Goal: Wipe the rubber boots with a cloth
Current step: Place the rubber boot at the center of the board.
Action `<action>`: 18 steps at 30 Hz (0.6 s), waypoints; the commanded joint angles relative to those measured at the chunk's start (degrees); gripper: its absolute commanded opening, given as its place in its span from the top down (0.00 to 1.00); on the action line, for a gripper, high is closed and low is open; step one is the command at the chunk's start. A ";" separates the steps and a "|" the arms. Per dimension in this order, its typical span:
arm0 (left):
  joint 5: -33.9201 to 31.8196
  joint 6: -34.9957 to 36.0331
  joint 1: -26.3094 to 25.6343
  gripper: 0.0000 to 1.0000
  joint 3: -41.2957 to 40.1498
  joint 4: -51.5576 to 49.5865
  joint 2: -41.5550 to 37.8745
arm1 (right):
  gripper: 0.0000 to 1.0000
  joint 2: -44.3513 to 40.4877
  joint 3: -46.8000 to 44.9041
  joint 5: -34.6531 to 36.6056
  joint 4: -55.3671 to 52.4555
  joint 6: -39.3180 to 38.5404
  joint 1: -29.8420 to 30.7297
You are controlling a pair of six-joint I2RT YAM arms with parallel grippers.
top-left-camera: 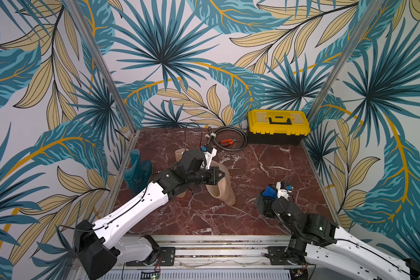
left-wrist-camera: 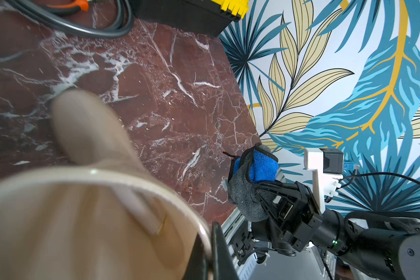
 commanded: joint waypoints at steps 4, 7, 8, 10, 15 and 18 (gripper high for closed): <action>-7.52 2.85 -1.42 1.00 1.13 -2.81 -4.69 | 1.00 5.59 0.20 -2.30 4.64 -5.88 -0.03; -9.21 3.10 -1.62 1.00 0.45 -5.42 -6.50 | 1.00 8.57 -1.15 -5.16 9.50 -5.27 -0.09; -9.52 3.24 -1.73 1.00 -0.12 -5.79 -7.06 | 1.00 9.63 -1.42 -6.11 11.01 -5.04 -0.14; -9.30 3.37 -1.73 1.00 -0.76 -5.81 -7.42 | 1.00 11.68 -1.38 -7.60 13.11 -4.95 -0.27; -7.94 3.79 -3.45 1.00 0.27 -5.68 -2.63 | 1.00 13.69 -0.32 -7.41 12.47 -4.90 -0.70; -7.61 4.25 -5.18 1.00 3.01 -5.72 2.36 | 1.00 11.37 -0.39 -5.68 9.94 -4.33 -1.01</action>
